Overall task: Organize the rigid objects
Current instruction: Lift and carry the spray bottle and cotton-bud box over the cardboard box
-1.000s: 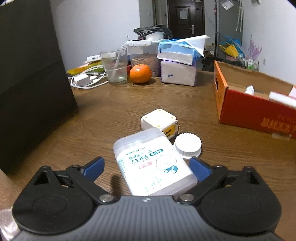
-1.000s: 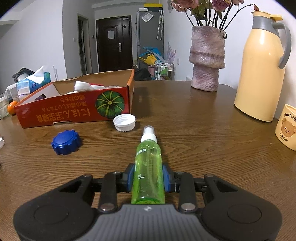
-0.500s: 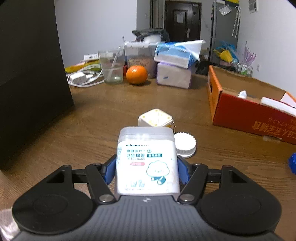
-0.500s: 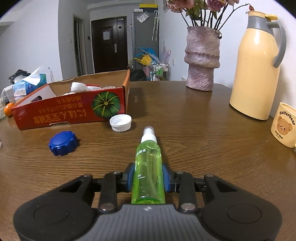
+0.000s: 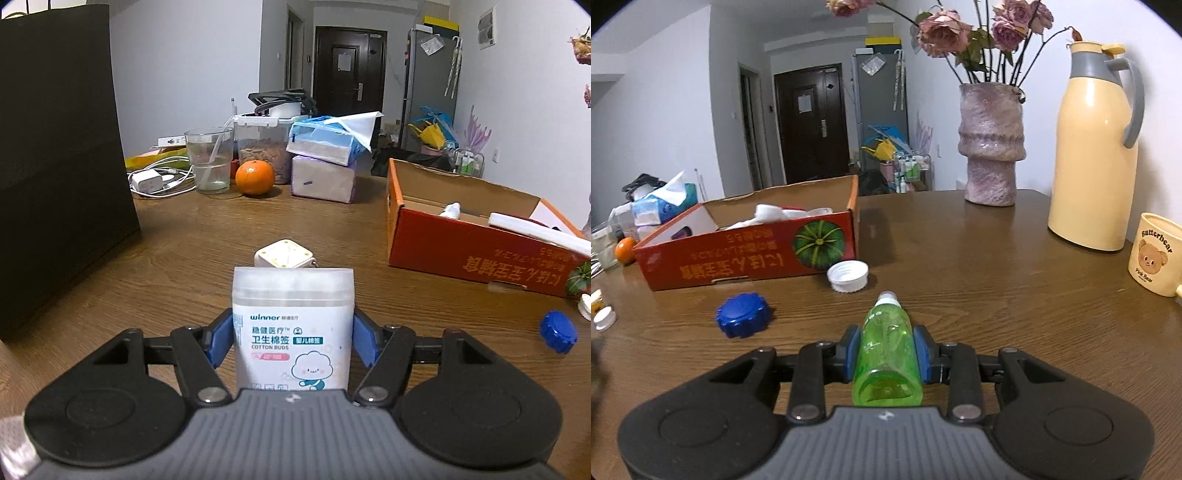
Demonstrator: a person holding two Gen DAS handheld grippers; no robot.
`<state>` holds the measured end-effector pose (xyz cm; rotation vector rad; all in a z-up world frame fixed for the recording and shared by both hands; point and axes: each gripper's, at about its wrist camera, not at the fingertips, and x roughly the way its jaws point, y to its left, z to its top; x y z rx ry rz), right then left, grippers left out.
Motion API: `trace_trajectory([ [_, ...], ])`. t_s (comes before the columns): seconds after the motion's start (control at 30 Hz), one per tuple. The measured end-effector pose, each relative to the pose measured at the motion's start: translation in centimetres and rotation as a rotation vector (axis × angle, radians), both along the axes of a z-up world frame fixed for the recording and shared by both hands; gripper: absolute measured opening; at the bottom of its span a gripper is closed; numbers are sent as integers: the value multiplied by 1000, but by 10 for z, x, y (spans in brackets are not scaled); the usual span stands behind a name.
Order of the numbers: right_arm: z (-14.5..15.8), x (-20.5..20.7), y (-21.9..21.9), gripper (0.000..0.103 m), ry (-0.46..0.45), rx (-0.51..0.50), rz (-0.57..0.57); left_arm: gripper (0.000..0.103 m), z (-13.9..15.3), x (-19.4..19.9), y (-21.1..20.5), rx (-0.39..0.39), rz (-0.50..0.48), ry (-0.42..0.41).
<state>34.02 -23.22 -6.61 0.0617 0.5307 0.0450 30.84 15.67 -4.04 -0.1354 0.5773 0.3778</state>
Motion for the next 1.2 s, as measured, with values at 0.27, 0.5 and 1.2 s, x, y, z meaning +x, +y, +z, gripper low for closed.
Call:
trace_trajectory([
  [0.27, -13, 15, 5, 31, 107, -26, 9, 66, -1, -3, -4, -3, -18, -3],
  [0.5, -15, 23, 10, 30, 107, -57, 17, 66, -2, -3, -5, 2, -26, -1],
  [1.2, 40, 7, 28, 30, -91, 3, 95, 66, 39, -1, -56, -5, -200, -94],
])
